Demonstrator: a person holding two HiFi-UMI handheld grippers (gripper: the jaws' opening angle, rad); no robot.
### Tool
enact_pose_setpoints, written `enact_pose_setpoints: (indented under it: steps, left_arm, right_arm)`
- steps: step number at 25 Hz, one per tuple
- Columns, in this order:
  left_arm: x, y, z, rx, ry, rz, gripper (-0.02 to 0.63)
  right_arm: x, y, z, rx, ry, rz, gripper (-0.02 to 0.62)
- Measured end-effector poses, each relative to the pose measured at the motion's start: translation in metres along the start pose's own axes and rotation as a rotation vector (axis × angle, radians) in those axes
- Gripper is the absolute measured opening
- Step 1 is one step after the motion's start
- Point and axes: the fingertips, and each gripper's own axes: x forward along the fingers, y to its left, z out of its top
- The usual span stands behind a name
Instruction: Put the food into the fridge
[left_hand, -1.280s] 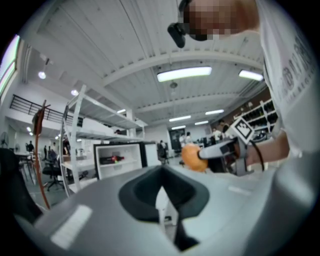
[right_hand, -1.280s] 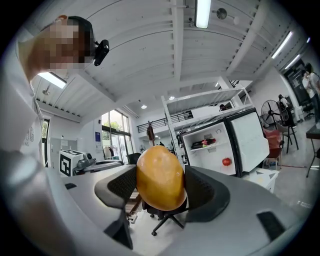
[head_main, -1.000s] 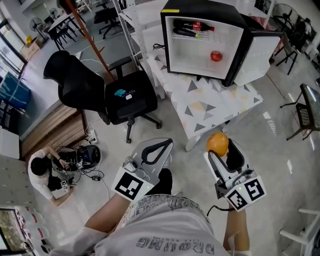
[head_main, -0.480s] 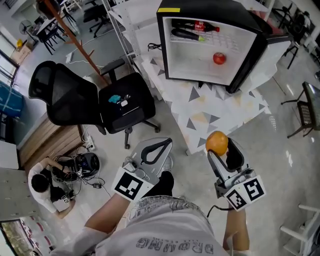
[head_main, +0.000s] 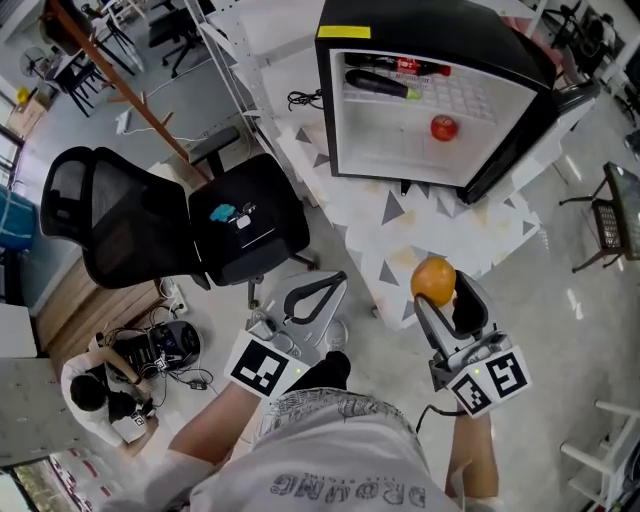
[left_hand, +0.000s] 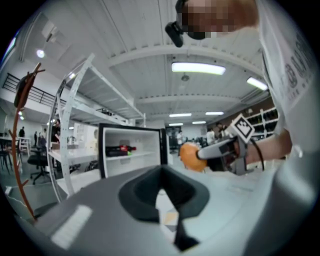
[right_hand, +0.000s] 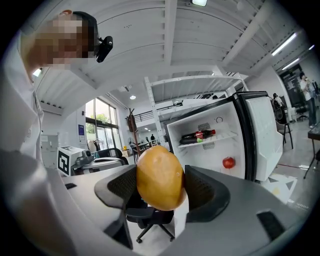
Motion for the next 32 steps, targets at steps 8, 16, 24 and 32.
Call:
enact_pose_setpoints:
  steps: [8, 16, 24, 32]
  left_arm:
    - [0.021, 0.049, -0.001, -0.003, 0.005, -0.032, 0.008]
    - [0.040, 0.080, -0.013, -0.016, 0.009, -0.042, 0.008]
    - [0.066, 0.102, -0.020, 0.004, 0.016, -0.033, 0.008]
    - [0.099, 0.113, -0.043, -0.021, 0.038, 0.035, 0.008]
  right_arm:
    - [0.048, -0.015, 0.010, -0.011, 0.011, -0.043, 0.291]
    - [0.082, -0.035, 0.014, -0.038, 0.029, -0.068, 0.291]
    - [0.112, -0.066, 0.016, -0.087, 0.057, -0.078, 0.290]
    - [0.154, -0.112, 0.011, -0.154, 0.101, -0.032, 0.290]
